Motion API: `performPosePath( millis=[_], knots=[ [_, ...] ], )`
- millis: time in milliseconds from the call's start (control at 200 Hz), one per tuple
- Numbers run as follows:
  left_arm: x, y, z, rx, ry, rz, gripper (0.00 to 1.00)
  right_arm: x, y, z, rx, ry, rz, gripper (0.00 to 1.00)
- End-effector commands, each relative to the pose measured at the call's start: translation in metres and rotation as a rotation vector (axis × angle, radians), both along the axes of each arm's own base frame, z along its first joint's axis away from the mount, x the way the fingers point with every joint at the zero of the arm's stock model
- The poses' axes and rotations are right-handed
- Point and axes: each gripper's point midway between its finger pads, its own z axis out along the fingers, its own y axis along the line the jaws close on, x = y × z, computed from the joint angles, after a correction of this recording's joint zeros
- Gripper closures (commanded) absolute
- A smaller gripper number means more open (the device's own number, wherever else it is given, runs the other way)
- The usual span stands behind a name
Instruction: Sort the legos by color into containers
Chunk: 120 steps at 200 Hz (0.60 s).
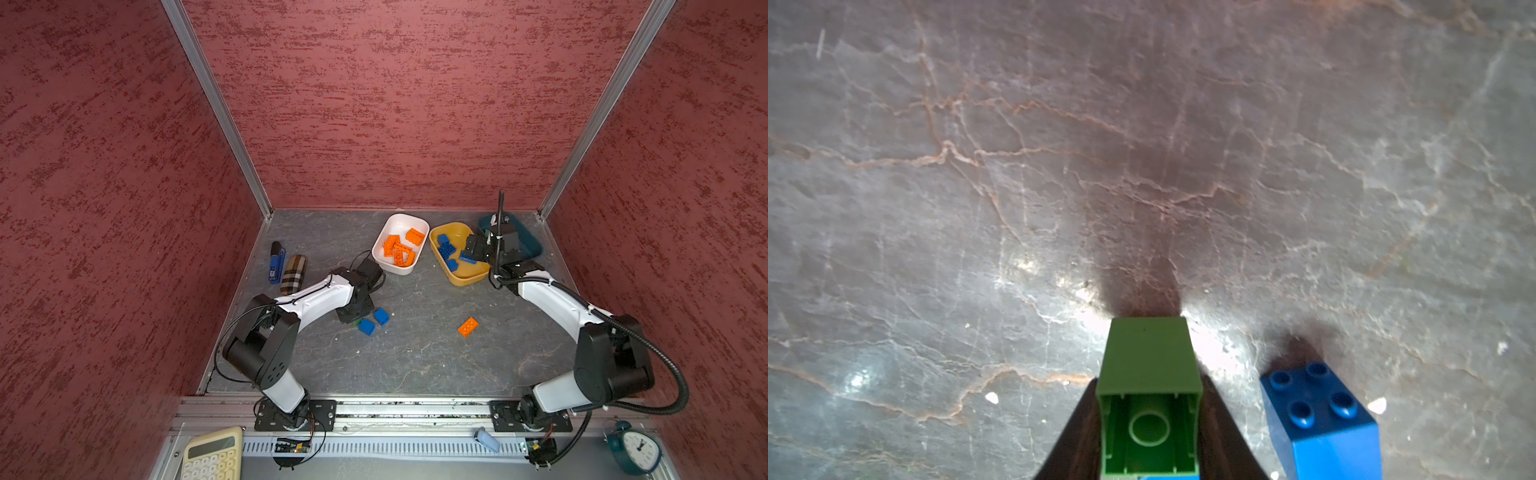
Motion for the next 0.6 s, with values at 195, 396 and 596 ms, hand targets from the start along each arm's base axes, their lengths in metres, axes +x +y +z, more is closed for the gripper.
performPosePath(
  millis=[195,396,596],
  knots=[
    [0.031,-0.013,0.057,-0.136,-0.202,-0.011,0.75,-0.008,0.016,0.035,0.107,-0.145,0.088,0.01],
    [0.087,-0.068,0.110,-0.462,-0.364,-0.046,0.75,-0.015,0.071,0.035,0.287,-0.148,0.344,0.02],
    [0.138,-0.119,0.146,-0.616,-0.461,-0.093,0.75,-0.037,0.121,0.043,0.436,-0.166,0.561,0.03]
  ],
)
